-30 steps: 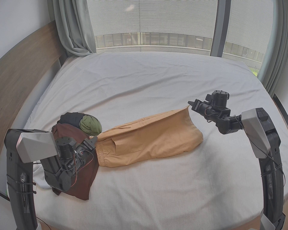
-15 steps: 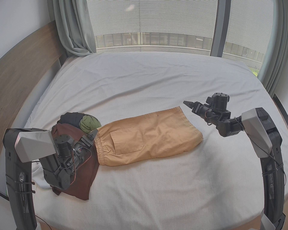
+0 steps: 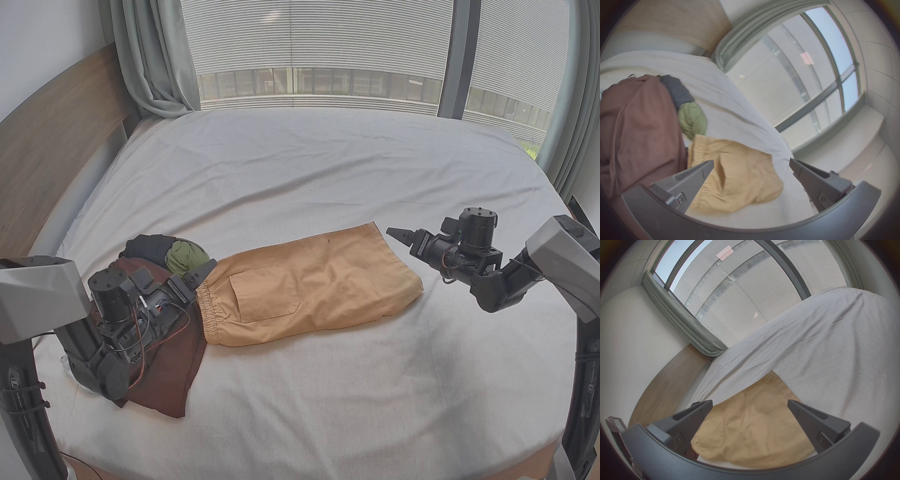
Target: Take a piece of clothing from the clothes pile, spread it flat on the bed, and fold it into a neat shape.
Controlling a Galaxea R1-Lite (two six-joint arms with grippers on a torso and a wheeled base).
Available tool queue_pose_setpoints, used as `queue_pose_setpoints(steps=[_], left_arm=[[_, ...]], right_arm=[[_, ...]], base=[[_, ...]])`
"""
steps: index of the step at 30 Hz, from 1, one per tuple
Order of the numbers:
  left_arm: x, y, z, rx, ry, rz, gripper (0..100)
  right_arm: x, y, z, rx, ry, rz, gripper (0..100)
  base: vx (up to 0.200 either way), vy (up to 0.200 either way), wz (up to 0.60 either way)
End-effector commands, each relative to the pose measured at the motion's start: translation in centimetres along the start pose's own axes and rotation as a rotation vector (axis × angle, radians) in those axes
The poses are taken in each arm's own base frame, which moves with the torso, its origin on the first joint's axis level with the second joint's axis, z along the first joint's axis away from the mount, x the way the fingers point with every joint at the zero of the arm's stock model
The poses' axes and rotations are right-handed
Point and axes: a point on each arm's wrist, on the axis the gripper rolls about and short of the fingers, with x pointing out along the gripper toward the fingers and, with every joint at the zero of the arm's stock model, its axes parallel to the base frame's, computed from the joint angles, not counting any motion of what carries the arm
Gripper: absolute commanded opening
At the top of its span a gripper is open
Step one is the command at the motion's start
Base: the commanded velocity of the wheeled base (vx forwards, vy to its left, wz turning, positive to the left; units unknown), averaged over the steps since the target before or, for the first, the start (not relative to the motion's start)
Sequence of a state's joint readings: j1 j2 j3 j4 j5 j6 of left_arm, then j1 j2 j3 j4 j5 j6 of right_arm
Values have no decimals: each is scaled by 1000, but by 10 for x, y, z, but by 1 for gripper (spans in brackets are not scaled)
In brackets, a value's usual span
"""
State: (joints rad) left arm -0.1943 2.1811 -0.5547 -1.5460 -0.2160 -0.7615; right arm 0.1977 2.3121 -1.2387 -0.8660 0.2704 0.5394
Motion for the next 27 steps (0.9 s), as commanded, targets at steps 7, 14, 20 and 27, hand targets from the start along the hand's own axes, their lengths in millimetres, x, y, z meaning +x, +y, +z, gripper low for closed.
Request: queue_pose_setpoints(steps=[7, 14, 20, 27], left_arm=[[-40, -29, 11, 305, 95, -187, 100], [-39, -26, 8, 449, 67, -141, 100], [-37, -21, 5, 446, 81, -131, 100], [-35, -15, 1, 436, 100, -114, 100]], right_arm=[[-68, 12, -17, -7, -20, 109, 100], [-53, -6, -36, 13, 25, 78, 100], [-45, -16, -50, 26, 58, 58, 100], [-41, -25, -61, 42, 101, 32, 100]], base=[[0, 0, 0], [0, 0, 0], [0, 0, 0], [0, 0, 0]])
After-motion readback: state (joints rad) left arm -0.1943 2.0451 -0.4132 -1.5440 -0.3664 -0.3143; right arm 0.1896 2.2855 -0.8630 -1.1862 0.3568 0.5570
